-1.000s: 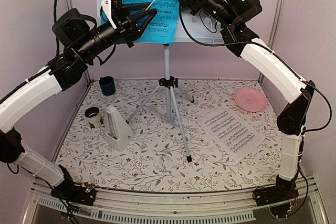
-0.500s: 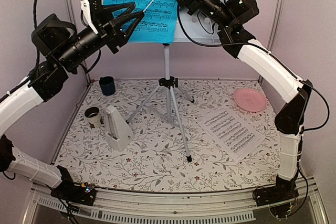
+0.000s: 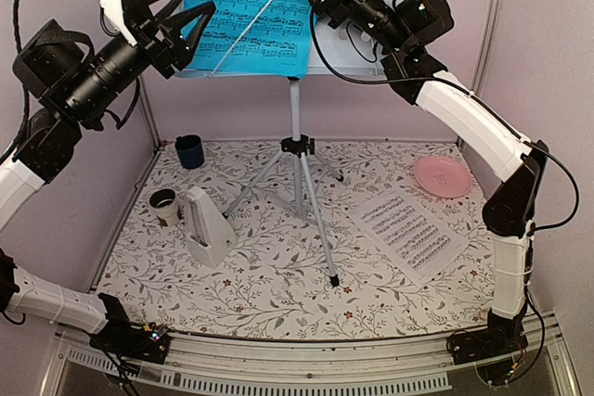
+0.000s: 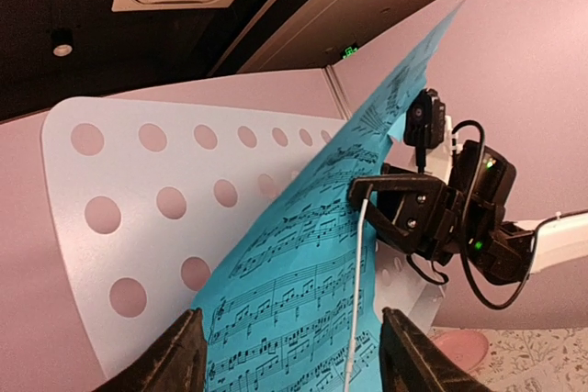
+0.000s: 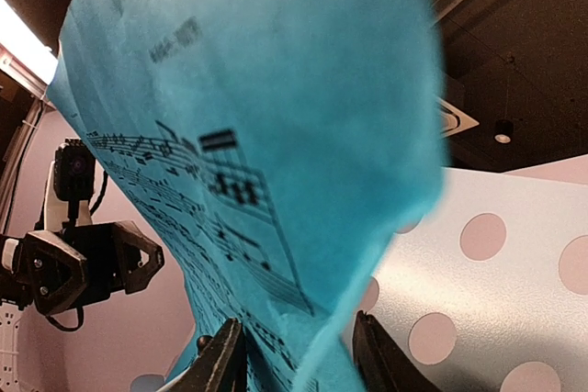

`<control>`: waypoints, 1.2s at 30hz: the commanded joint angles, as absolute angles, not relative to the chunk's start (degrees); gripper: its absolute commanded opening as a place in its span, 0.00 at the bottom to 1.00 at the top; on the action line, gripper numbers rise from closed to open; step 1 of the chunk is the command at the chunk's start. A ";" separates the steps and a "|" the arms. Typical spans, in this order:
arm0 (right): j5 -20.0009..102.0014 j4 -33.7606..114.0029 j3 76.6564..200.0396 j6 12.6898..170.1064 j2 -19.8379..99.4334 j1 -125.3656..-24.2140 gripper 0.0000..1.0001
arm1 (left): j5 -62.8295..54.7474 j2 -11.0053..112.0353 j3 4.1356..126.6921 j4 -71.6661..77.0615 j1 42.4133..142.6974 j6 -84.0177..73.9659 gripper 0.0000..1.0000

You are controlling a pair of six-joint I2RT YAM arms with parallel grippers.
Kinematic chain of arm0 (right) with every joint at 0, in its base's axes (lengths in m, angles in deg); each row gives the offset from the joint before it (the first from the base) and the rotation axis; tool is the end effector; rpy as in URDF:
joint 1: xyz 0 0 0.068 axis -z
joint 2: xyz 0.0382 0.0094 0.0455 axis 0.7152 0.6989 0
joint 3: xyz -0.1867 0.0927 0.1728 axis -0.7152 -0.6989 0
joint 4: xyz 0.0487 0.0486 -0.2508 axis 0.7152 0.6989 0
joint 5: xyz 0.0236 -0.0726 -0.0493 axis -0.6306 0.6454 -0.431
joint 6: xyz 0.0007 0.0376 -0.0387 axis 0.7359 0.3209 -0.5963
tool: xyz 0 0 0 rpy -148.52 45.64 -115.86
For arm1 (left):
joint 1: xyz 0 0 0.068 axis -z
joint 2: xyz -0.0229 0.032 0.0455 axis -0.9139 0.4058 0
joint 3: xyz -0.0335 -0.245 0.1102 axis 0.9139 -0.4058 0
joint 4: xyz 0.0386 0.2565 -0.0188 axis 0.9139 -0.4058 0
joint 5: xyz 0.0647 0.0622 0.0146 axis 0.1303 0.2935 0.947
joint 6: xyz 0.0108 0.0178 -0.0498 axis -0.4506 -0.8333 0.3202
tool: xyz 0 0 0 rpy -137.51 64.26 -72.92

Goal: Set up the instrument practice props

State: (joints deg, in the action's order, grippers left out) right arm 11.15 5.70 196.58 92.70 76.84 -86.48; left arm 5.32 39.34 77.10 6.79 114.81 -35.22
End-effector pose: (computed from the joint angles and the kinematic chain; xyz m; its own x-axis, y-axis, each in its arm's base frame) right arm 0.3096 0.2962 0.5461 0.4548 0.5410 -0.7074 -0.8905 0.2687 -0.3671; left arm 0.1417 -0.1605 0.5353 0.5084 -0.0958 -0.8557 0.6100 0.7415 0.2794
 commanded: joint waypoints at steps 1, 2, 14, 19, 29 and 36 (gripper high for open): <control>11.90 4.25 197.89 93.03 78.16 -86.83 0.41 | 10.71 41.03 81.15 4.30 115.20 -40.45 0.66; 11.90 4.13 197.92 92.98 78.14 -86.83 0.41 | 10.99 41.66 82.15 3.77 115.20 -41.13 0.65; 11.87 4.54 197.92 92.47 77.93 -86.82 0.41 | 12.33 45.30 89.10 0.13 115.30 -48.87 0.68; 12.87 4.43 197.89 92.32 78.08 -87.01 0.41 | 10.53 49.27 94.06 -4.03 115.28 -49.69 0.44; 21.94 6.04 197.71 89.14 76.71 -87.63 0.43 | 11.61 49.93 93.61 -1.47 115.28 -48.62 0.00; 26.59 6.59 197.67 87.22 76.20 -87.60 0.55 | 14.78 48.82 92.06 -0.07 115.21 -49.00 0.00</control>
